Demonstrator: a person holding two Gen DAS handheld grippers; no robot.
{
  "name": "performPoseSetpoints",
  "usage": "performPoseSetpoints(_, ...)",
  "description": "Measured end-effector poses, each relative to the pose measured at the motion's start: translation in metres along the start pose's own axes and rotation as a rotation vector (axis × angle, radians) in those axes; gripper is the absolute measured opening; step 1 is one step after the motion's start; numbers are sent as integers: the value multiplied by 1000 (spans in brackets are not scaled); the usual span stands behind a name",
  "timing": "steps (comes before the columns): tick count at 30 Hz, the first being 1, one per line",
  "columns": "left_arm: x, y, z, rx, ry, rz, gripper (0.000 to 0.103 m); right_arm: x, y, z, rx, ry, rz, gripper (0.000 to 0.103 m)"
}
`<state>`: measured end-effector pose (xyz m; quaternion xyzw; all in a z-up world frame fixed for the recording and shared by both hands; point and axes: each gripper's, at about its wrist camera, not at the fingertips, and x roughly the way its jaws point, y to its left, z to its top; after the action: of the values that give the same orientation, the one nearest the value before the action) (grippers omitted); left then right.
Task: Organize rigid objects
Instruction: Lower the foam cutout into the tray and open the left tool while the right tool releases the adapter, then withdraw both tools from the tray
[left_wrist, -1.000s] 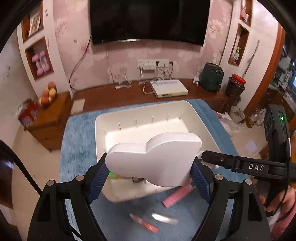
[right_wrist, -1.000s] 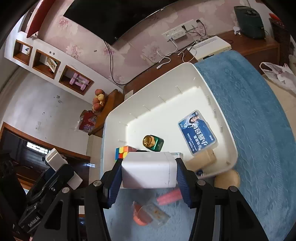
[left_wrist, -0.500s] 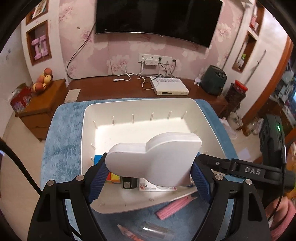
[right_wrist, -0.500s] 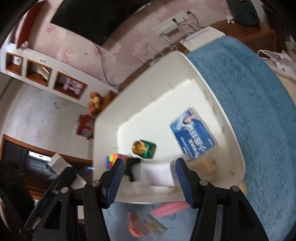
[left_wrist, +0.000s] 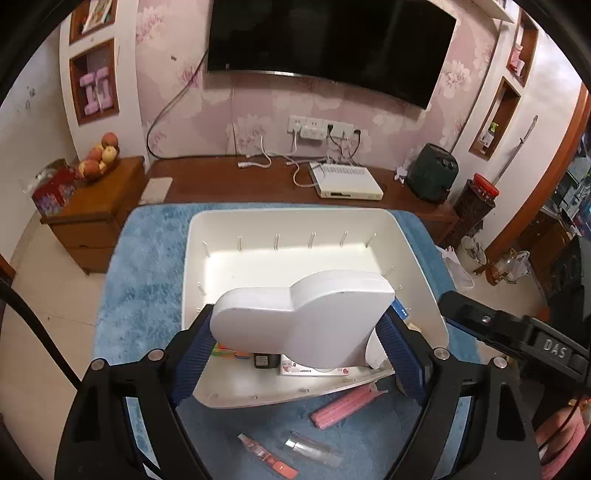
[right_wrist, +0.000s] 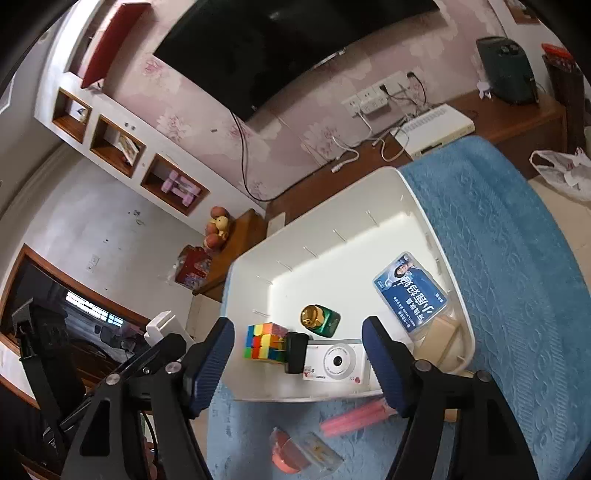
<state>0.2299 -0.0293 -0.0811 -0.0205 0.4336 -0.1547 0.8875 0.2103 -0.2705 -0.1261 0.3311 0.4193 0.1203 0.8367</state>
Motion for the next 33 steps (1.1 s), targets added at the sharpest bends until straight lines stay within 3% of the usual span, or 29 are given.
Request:
performPoseSetpoints(3,-12,-2,1,16,-25,0,90,-17,6,-5,-6,-35,12,80)
performPoseSetpoints(7,-18,-3,11,37,-75,3,92,-40,13,-9,-22,-59,5,81)
performPoseSetpoints(14,-24,8,30,-60,-123,-21,92,-76,11,-22,-49,-123,-8,82)
performPoseSetpoints(27,-93,1,-12,-23,-265,81,92,-130,16,-62,-145,-235,-65,84)
performPoseSetpoints(29,-104,0,-21,-5,-280,97,92,-138,20,-74,-173,-254,-67,88)
performPoseSetpoints(31,-112,0,-31,11,-278,114,92,-143,25,-86,-193,-269,-72,100)
performPoseSetpoints(33,-117,0,-41,25,-266,129,92,-146,29,-97,-207,-283,-76,102)
